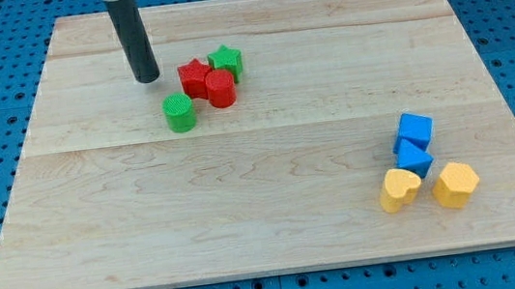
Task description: Move the arm towards the bottom right corner of the board
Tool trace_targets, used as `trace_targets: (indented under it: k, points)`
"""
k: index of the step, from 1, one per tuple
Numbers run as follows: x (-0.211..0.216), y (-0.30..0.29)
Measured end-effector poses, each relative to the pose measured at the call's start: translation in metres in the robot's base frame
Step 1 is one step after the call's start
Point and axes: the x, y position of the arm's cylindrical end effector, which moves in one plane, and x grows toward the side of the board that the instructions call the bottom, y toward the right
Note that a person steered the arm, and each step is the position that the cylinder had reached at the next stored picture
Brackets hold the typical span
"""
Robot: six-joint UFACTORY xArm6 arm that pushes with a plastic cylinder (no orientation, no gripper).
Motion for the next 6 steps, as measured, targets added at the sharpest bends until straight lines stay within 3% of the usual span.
trace_targets:
  k: [1, 2, 6]
  points:
    - [0.016, 0.058]
    - [0.022, 0.066]
    - [0.013, 0.045]
